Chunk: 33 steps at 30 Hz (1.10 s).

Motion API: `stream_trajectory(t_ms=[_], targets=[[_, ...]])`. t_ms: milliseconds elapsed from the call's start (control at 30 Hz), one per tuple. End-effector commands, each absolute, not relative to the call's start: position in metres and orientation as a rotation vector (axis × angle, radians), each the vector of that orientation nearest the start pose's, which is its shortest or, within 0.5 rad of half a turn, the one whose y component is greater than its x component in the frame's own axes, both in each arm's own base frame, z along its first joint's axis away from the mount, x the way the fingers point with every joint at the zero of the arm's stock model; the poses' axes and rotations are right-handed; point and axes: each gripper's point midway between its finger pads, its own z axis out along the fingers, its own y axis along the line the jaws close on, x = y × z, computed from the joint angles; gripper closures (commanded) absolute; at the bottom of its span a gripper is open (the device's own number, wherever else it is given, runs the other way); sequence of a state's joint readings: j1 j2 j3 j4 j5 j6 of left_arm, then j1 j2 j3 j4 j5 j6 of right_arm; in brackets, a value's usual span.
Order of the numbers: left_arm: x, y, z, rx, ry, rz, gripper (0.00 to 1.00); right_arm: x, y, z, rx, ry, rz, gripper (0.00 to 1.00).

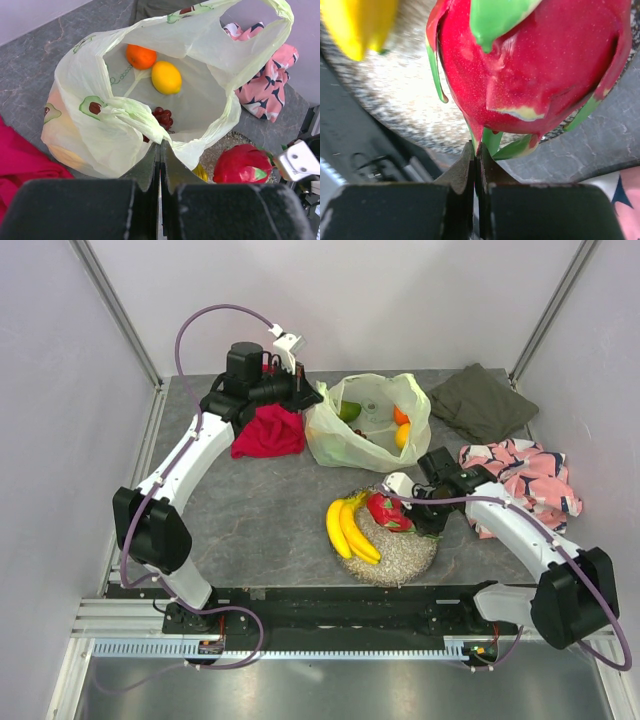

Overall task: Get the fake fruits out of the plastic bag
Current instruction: Place the fake fruit on the plate, then adjust the plastic bag at the center of the board.

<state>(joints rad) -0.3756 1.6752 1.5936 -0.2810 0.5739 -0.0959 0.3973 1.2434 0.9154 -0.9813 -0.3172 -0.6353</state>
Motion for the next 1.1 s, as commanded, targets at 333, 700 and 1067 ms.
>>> stream_trajectory(t_ms=[333, 700, 1067], targets=[[0.4, -0.272, 0.304, 0.73, 1.819, -0.886, 0.98, 0.261, 0.121, 0.123, -1.515, 2.179, 0.177, 0.36], [0.386, -0.282, 0.293, 0.763, 1.838, -0.956, 0.98, 0.299, 0.186, 0.275, -1.239, 1.942, 0.442, 0.51], [0.368, -0.283, 0.297, 0.793, 1.823, -0.989, 0.98, 0.467, 0.15, 0.141, -0.844, 2.255, 0.067, 0.68]])
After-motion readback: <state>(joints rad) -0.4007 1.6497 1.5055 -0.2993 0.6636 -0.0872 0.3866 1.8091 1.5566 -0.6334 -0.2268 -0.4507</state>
